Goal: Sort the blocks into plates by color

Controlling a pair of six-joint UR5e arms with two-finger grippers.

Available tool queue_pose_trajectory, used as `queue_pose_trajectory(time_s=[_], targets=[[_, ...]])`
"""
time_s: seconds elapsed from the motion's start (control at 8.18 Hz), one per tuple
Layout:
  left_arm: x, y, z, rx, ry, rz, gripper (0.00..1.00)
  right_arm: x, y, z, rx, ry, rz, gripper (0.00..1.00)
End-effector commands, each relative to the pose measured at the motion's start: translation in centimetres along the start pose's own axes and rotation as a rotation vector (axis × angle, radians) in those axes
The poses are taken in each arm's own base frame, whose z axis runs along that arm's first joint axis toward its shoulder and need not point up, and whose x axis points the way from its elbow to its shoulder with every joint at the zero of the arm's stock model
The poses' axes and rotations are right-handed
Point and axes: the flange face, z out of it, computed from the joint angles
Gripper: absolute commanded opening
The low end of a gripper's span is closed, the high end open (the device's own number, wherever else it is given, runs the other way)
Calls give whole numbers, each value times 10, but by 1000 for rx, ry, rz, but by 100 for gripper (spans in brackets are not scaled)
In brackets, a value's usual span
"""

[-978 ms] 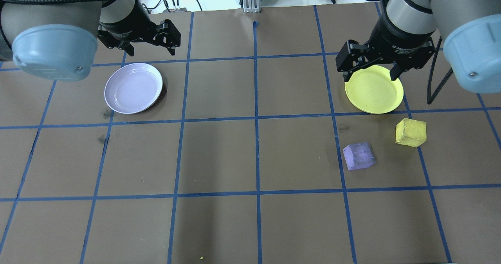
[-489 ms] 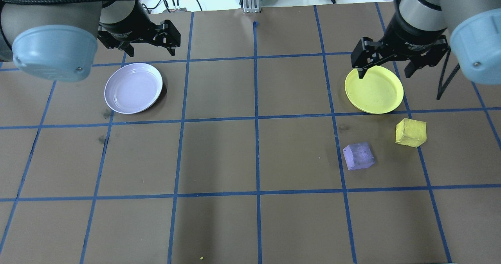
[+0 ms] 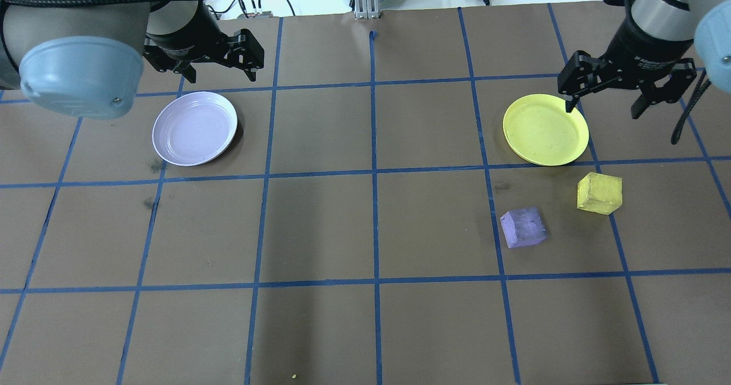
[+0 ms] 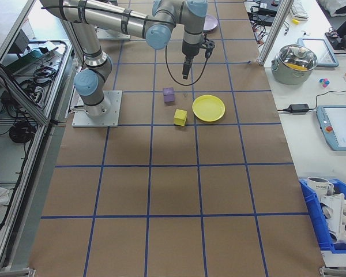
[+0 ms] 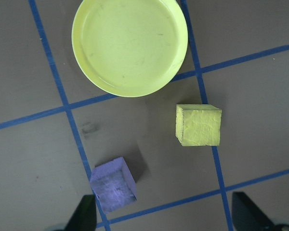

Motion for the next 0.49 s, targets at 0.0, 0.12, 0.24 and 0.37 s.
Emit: queue_pose_trajectory(time_s=[0.0, 0.12, 0.24, 0.37], targets=[[2, -2, 6, -10, 2, -3, 100, 24, -7, 59, -113, 73, 29, 100], [2, -2, 7, -12, 3, 2, 100, 34, -12, 72, -138, 72, 41, 100], [2, -2, 6, -10, 3, 5, 100, 48, -22, 91, -179, 63, 24, 100], [2, -2, 6, -9, 2, 5, 100, 57, -33, 107, -193, 60, 35, 100]])
